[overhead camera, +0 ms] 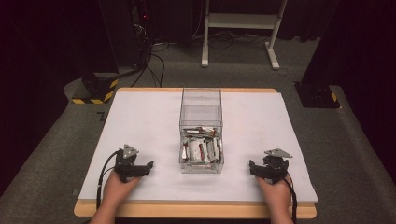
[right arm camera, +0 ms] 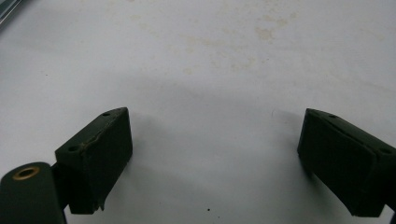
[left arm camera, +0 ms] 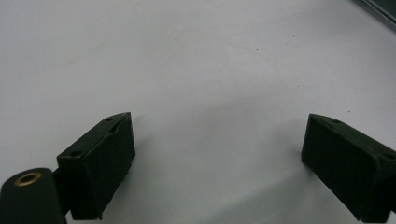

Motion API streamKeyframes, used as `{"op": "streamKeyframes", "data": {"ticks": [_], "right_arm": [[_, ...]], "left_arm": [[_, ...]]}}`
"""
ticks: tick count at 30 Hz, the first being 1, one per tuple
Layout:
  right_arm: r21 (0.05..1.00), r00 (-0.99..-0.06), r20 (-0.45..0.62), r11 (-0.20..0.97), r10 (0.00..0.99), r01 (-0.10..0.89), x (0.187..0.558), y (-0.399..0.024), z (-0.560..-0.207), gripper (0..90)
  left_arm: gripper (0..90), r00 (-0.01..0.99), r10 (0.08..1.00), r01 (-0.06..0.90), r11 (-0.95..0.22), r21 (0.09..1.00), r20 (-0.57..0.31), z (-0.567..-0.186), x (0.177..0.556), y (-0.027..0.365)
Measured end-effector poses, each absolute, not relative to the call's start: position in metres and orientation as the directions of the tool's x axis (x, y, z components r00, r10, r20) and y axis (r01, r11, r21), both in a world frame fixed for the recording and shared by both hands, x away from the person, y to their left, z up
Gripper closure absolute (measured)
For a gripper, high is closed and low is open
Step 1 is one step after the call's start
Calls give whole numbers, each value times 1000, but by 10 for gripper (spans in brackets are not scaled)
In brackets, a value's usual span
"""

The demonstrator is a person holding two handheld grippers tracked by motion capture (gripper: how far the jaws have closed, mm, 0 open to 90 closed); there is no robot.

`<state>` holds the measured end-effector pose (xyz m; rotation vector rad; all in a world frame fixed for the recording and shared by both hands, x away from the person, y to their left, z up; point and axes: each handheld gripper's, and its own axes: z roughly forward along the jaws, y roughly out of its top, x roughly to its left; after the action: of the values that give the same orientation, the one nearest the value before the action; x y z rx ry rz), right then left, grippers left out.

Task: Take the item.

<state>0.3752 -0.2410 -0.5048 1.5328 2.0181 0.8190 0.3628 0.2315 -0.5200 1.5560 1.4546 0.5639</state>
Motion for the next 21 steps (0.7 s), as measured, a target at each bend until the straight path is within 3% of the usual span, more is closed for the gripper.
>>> {"op": "streamKeyframes", "data": {"ticks": [21], "right_arm": [[704,-268,-28,209,963,679,376,-241,-505,100]], "left_arm": [[96,210,950,541,82,837,-229,-520,363,233]]}}
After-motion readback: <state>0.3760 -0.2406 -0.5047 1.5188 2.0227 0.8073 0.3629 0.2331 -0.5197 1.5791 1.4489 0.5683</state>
